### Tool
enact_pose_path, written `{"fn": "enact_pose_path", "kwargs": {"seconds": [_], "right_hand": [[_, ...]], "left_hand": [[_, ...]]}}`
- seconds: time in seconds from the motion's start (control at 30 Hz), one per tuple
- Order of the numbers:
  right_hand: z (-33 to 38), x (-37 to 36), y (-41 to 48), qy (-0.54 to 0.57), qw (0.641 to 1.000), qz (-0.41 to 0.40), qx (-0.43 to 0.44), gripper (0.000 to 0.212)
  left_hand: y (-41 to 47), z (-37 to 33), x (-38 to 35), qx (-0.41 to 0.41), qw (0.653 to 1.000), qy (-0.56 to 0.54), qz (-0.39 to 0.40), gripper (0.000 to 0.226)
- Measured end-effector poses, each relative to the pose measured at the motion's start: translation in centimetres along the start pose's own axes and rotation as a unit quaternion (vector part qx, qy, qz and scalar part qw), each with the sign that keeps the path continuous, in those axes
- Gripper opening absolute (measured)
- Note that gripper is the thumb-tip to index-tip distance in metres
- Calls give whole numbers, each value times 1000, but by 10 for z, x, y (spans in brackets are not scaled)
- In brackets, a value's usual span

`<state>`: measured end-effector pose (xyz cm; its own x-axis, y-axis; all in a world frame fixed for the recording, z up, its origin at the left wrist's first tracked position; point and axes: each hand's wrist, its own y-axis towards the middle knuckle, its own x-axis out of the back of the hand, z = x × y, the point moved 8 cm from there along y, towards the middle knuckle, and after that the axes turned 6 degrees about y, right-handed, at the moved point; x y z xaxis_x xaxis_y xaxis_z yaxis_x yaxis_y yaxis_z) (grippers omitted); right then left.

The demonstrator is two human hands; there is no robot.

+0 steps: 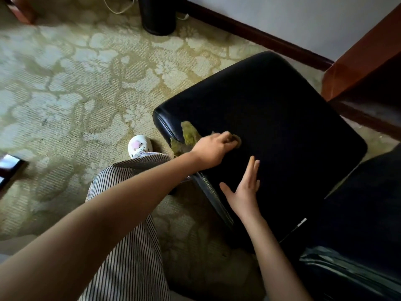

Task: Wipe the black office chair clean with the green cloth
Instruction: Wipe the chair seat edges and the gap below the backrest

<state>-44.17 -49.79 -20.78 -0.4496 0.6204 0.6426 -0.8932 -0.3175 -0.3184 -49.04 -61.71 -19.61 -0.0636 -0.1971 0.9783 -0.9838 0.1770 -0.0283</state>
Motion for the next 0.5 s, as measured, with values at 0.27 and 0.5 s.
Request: {"fn": "enact_pose_path", "kwargs": {"seconds": [0.27, 0.5], "right_hand": [[-11, 3, 2, -62, 996, 65, 9, 89], [-16, -5, 6, -163, 980, 111, -22, 83]], "left_hand": [[-30, -11, 7, -204, 977, -12, -66, 41], [-87, 88, 10, 225, 932, -147, -243, 36]]}}
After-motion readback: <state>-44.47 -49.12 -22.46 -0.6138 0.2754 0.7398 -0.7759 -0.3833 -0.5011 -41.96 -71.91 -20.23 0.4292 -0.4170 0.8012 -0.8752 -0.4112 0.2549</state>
